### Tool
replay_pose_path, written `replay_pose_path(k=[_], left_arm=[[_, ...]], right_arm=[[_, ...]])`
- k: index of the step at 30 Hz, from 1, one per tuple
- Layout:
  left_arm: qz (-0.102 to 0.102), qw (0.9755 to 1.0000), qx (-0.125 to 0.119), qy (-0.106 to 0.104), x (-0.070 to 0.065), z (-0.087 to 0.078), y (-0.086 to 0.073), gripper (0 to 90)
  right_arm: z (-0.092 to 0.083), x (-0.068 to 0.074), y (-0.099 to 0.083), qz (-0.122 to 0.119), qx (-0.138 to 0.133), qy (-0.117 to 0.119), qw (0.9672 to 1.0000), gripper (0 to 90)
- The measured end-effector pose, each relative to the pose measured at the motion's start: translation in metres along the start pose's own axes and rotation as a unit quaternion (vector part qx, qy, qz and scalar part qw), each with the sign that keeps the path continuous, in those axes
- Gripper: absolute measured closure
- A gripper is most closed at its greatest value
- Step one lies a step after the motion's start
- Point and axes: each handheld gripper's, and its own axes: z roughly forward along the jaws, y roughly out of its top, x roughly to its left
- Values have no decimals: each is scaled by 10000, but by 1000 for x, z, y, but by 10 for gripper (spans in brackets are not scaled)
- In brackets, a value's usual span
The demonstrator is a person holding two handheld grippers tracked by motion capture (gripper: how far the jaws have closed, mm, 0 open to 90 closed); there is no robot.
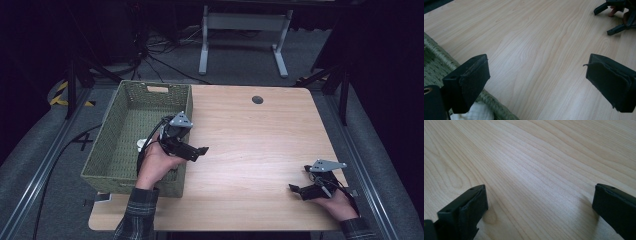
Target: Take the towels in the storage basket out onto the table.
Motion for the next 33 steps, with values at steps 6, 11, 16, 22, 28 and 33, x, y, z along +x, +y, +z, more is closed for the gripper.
replay_pose_path(k=[6, 11, 16, 22, 28, 33], left_arm=[[-27, 10000, 47, 24, 6, -7, -4, 63], [-75, 9999, -39, 117, 11, -16, -9, 71], [-117, 9997, -34, 216, 16, -23, -14, 72], [-200, 9990, -92, 385, 25, -34, -23, 78], [-349, 9974, -109, 626, 35, -47, -33, 84], [-378, 9966, -107, 724, 44, -52, -40, 97]], right_arm=[[0, 0, 0, -1, -1, 1, 10000, 4], [0, 0, 0, -1, -2, 0, 10000, 4], [0, 0, 0, -4, -1, 1, 10000, 4], [0, 0, 0, -2, 0, 1, 10000, 4], [0, 0, 0, -2, 1, -1, 10000, 4], [0, 0, 0, -3, -1, 1, 10000, 4]])
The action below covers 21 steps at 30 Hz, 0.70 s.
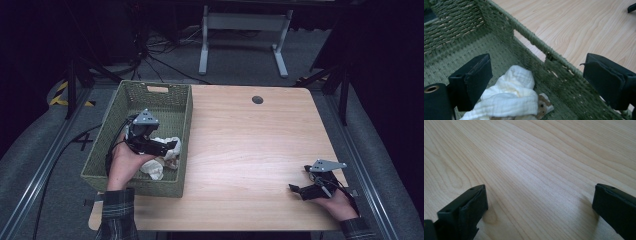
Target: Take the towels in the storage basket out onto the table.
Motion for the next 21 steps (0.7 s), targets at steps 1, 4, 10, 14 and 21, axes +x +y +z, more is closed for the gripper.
replay_pose_path(k=[1, 4, 10, 14, 21], left_arm=[[-46, 10000, 27, 2, 1, 0, -1, 97], [-15, 9999, 128, 46, 5, 3, -5, 97], [-14, 9986, 461, 257, 13, 9, -12, 97], [22, 9973, 659, 314, 18, 13, -18, 96], [-47, 9943, 1000, 379, 24, 28, -28, 96]], right_arm=[[0, 0, 0, -1, 0, -2, 10000, 4], [0, 0, 0, 2, 2, -2, 10000, 4], [0, 0, 0, -1, 1, -1, 10000, 4], [0, 0, 0, -1, 0, -2, 10000, 4], [0, 0, 0, -1, 0, -2, 10000, 4]])
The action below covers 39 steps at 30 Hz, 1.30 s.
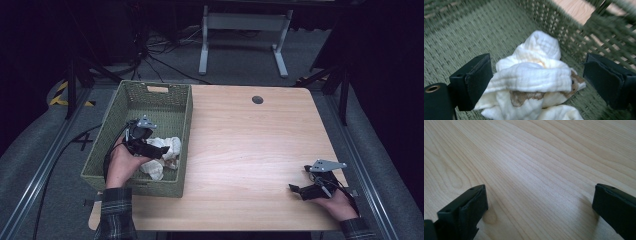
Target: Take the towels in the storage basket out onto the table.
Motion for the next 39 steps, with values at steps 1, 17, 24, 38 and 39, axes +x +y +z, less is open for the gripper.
replay_pose_path(k=[1, 17, 24, 38, 39], left_arm=[[-34, 10000, 31, 5, 0, 2, -1, 96], [-14, 9955, 946, 112, 0, 29, -4, 94], [-2, 9894, 1453, 27, -2, 41, -7, 80], [54, 9841, 1773, 69, -2, 50, -10, 94], [101, 9836, 1796, 133, -2, 49, -10, 126]], right_arm=[[0, 0, 0, 0, 0, 1, 10000, 4], [0, 0, 0, -2, -1, 1, 10000, 4], [0, 0, 0, -1, -1, -1, 10000, 4], [0, 0, 0, -2, 0, -2, 10000, 4], [0, 0, 0, -2, 0, -1, 10000, 4]])
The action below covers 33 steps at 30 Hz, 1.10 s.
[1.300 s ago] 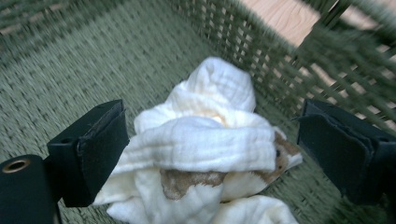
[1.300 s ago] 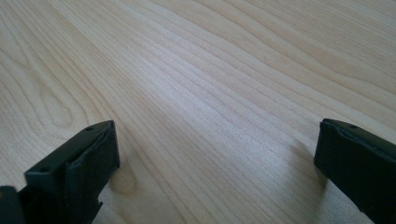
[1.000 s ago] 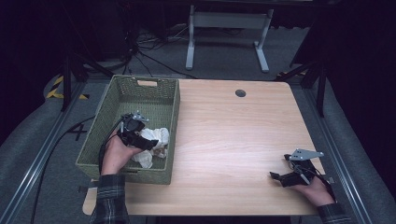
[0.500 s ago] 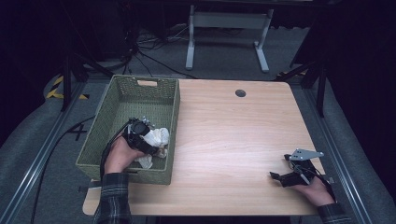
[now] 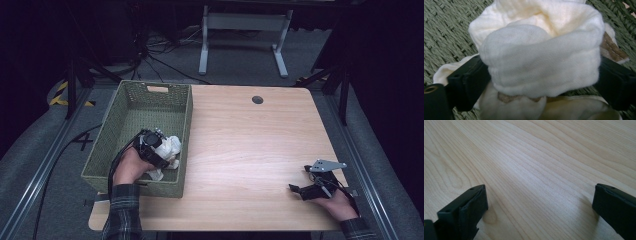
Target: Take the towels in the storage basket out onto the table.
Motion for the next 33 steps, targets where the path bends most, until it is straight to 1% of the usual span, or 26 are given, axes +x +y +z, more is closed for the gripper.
replay_pose_path(k=[1, 5, 6, 8, 9, 12, 13, 14, 15, 18, 19, 20, 21, 23, 25, 26, 28, 29, 31, 32, 33], left_arm=[[28, 10000, 4, 67, 0, -1, 0, 173], [-81, 9999, 28, 147, -1, -5, -1, 363], [-161, 9998, 7, 120, -1, -7, -1, 438], [-294, 9995, -17, 109, 0, -9, -2, 553], [-326, 9994, -21, 93, 1, -11, -2, 603], [-471, 9988, -97, -15, 2, -13, -3, 698], [-527, 9985, -144, -82, 3, -14, -3, 712], [-527, 9985, -144, -82, 3, -14, -3, 729], [-563, 9981, -207, -160, 4, -16, -4, 739], [-624, 9971, -343, -270, 6, -19, -4, 757], [-695, 9962, -409, -317, 6, -21, -5, 760], [-687, 9959, -476, -334, 6, -22, -5, 766], [-698, 9950, -583, -401, 7, -24, -5, 770], [-729, 9935, -755, -450, 8, -28, -6, 776], [-794, 9906, -979, -533, 10, -32, -8, 779], [-802, 9898, -1030, -564, 10, -33, -8, 781], [-827, 9873, -1184, -664, 10, -36, -9, 781], [-798, 9863, -1263, -704, 11, -37, -10, 781], [-814, 9836, -1418, -765, 11, -40, -11, 781], [-826, 9814, -1524, -823, 12, -42, -12, 781], [-816, 9801, -1611, -820, 13, -44, -13, 781]], right_arm=[[0, 0, 0, 1, 0, -1, 10000, 4], [0, 0, 0, 0, 0, -1, 10000, 4], [0, 0, 0, 0, -1, 1, 10000, 4], [0, 0, 0, 1, 0, 0, 10000, 4], [0, 0, 0, 0, -1, 1, 10000, 4], [0, 0, 0, 0, 0, 0, 10000, 4], [0, 0, 0, 0, 0, 0, 10000, 4], [0, 0, 0, 0, 0, 0, 10000, 4], [0, 0, 0, 1, -1, 1, 10000, 4], [0, 0, 0, 1, 1, 0, 10000, 4], [0, 0, 0, 1, 0, 1, 10000, 4], [0, 0, 0, 1, 0, 1, 10000, 4], [0, 0, 0, 2, 1, 0, 10000, 4], [0, 0, 0, 2, 0, 0, 10000, 4], [0, 0, 0, 1, 0, 1, 10000, 4], [0, 0, 0, 2, 0, 1, 10000, 4], [0, 0, 0, 3, 1, 2, 10000, 4], [0, 0, 0, 4, 0, 3, 10000, 4], [0, 0, 0, 3, 0, 3, 10000, 4], [0, 0, 0, 5, -1, 3, 10000, 4], [0, 0, 0, 5, 0, 3, 10000, 4]])
